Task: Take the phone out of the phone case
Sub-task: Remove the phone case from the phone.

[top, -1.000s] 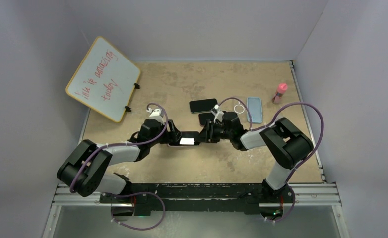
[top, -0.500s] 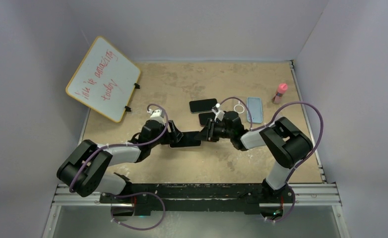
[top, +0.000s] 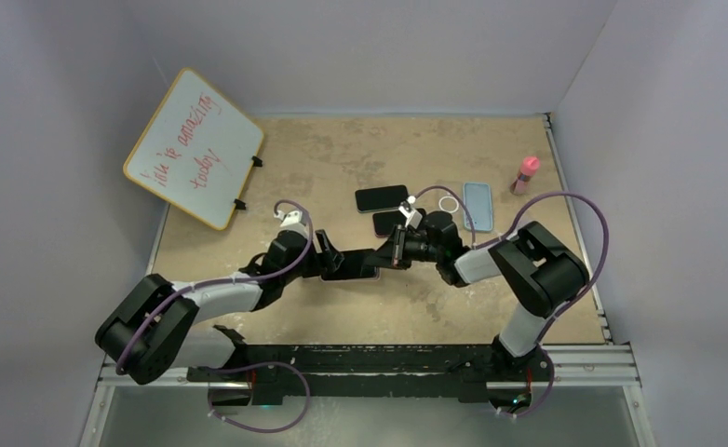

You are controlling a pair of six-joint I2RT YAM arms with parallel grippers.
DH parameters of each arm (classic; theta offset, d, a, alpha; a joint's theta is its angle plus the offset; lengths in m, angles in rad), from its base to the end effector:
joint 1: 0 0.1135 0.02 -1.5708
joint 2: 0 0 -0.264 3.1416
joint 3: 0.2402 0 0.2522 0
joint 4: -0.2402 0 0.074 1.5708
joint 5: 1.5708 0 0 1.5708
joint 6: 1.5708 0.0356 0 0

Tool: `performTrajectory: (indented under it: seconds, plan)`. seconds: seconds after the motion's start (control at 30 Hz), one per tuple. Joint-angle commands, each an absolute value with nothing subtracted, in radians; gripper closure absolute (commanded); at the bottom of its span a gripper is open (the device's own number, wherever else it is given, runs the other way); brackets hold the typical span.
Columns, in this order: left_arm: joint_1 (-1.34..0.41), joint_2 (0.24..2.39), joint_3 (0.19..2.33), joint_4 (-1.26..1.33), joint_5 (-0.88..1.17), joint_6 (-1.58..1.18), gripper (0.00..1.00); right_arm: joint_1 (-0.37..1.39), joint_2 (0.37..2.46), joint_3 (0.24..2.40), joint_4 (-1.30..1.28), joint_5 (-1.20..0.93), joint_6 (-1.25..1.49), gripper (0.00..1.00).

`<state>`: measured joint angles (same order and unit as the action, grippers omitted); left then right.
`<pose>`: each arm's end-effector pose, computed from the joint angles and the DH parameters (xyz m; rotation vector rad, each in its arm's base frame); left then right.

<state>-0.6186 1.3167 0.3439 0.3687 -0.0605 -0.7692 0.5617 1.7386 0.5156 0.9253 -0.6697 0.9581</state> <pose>0.1897 -0.1324 0.1381 -0.2064 2.2570 -0.7080 0.2433 0.1792 0.1341 -0.1158 2.1602 1.5952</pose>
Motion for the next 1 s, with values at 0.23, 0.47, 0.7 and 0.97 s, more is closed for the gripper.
performTrajectory:
  seconds: [0.23,0.47,0.7,0.97]
  plan:
    - [-0.641,1.258,0.298,0.093,-0.193,-0.789,0.29,0.529,1.522,0.534,0.82,-0.769,0.86,1.0]
    - [-0.64,1.258,0.288,0.096,-0.172,-0.791,0.3,0.531,1.516,0.589,0.571,-0.641,0.685,1.0]
    - [-0.692,1.243,0.328,0.094,-0.168,-0.713,0.3,0.531,1.524,0.601,0.52,-0.625,0.658,1.0]
    - [-0.89,1.122,0.35,0.07,-0.391,-0.669,0.25,0.532,1.481,0.631,0.471,-0.581,0.752,1.0]
